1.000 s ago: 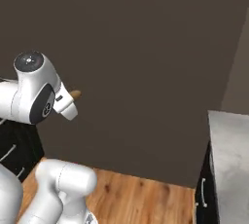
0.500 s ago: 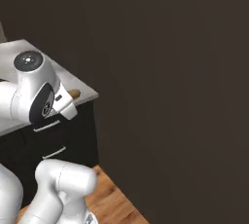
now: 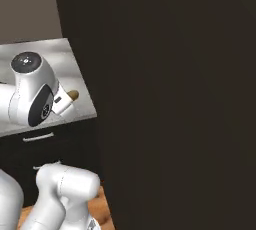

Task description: Place the cold items (potato and tomato) from the fridge in one tupperware on the dining counter. Place the warm items (hot dog and kebab skewer) in the stove area in another tupperware.

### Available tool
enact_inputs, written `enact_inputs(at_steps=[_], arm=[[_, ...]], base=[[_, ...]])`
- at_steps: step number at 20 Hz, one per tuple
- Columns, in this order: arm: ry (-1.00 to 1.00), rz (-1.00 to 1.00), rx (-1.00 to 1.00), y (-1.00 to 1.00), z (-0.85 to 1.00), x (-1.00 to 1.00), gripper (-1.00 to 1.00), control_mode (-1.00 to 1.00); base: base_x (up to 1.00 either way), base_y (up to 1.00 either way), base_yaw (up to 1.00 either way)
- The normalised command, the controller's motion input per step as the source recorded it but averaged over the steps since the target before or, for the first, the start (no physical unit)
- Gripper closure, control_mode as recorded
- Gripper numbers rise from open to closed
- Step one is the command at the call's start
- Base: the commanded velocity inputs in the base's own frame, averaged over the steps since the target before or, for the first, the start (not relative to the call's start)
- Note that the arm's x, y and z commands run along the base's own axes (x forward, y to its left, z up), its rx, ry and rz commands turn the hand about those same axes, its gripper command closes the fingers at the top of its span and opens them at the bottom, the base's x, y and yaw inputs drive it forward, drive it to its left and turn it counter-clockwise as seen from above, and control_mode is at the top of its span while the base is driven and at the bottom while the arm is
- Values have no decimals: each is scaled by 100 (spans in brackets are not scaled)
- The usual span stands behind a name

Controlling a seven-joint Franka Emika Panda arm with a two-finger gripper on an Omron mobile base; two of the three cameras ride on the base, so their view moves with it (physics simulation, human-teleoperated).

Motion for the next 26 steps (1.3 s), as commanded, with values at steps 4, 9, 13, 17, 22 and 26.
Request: enact_inputs(at_steps=[4,9,13,17,22,26], arm=[[0,0,0,0,0,0,100,100],[0,0,0,0,0,0,100,100],[0,0,0,0,0,0,100,100],[0,0,0,0,0,0,100,100],[0,0,0,0,0,0,100,100],[0,0,0,0,0,0,100,100]], base=[[82,-74,52],[84,-78,58],[83,-80,61],[81,-85,59],[83,-86,59],[82,-87,61]])
